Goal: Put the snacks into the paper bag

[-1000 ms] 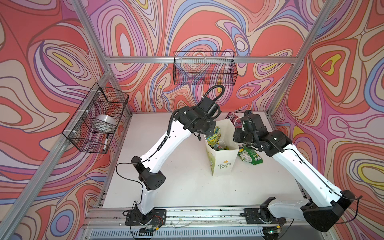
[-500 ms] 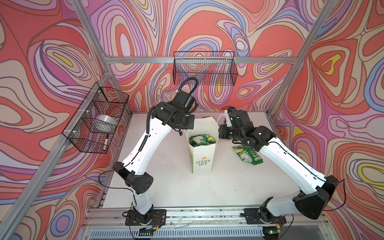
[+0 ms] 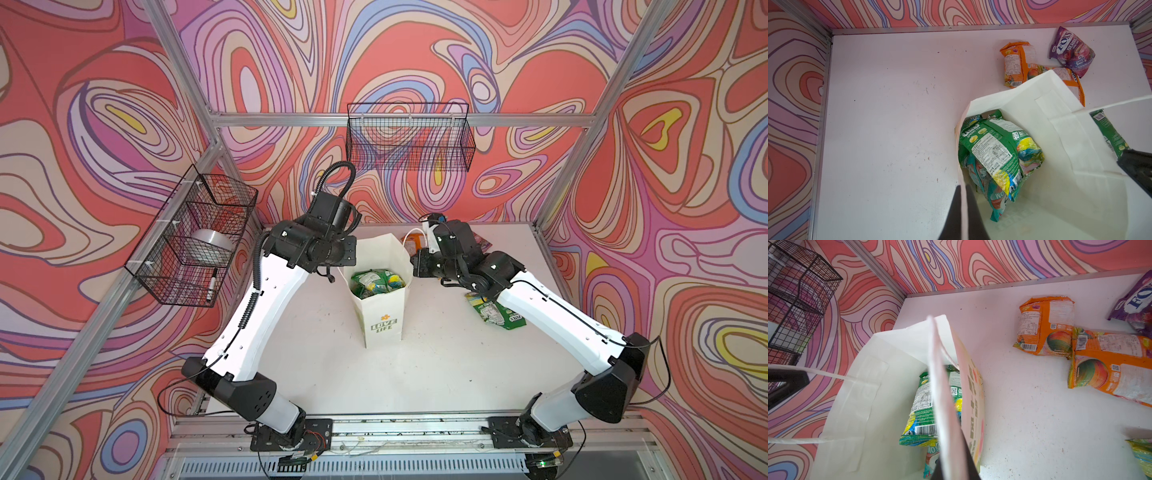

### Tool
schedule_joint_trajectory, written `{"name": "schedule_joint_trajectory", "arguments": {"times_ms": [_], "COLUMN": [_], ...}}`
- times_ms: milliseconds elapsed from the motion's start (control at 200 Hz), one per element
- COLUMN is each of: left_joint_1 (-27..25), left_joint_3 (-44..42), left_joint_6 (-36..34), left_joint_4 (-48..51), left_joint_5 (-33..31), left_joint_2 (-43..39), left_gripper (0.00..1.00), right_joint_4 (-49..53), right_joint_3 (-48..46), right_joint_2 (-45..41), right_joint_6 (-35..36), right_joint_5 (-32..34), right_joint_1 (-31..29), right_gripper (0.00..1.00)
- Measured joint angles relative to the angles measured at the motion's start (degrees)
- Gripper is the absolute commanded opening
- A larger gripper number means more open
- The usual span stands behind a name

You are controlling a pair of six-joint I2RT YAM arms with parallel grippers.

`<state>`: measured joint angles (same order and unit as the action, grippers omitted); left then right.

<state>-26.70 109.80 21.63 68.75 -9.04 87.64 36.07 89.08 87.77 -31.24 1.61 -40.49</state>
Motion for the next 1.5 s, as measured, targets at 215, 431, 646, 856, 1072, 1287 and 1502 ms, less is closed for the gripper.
{"name": "schedule_joint_trajectory", "arguments": {"times_ms": [215,431,646,856,1072,1287,1502], "left_joint_1": [0.8,0.9,1.1,1.4,1.6,1.6,2.2], "left_joint_3": [-5.9,-6.4,-9.3,-13.3,-17.3,-20.9,-27.6], "left_joint_6": [-0.6,-1.4,-2.2,-2.3,-2.3,-2.4,-2.6], "left_joint_4": [-5.2,-8.3,-11.0,-13.3,-15.6,-17.1,-20.9], "left_joint_5": [1.1,3.2,3.8,3.7,5.2,7.3,8.5], "left_joint_2": [-0.6,-1.3,-3.1,-5.3,-10.4,-14.4,-18.8], "left_gripper": [0.0,0.0,0.0,0.0,0.0,0.0,0.0], "right_joint_4": [-1.4,3.3,10.7,17.9,22.5,17.0,7.2], "right_joint_3": [-1.1,6.5,14.4,16.4,12.2,-6.0,-25.6], "right_joint_2": [-0.2,-0.5,-7.1,-19.3,-23.6,-18.3,-16.3], "right_joint_6": [-1.0,0.0,0.5,0.5,-0.4,-1.1,-3.7], "right_joint_5": [-0.2,-0.3,2.1,11.9,24.0,14.6,2.1], "right_joint_1": [-0.3,-0.9,-0.9,-0.9,-0.3,16.3,36.6], "right_gripper": [0.59,0.91,0.99,0.98,0.98,0.98,0.98]}}
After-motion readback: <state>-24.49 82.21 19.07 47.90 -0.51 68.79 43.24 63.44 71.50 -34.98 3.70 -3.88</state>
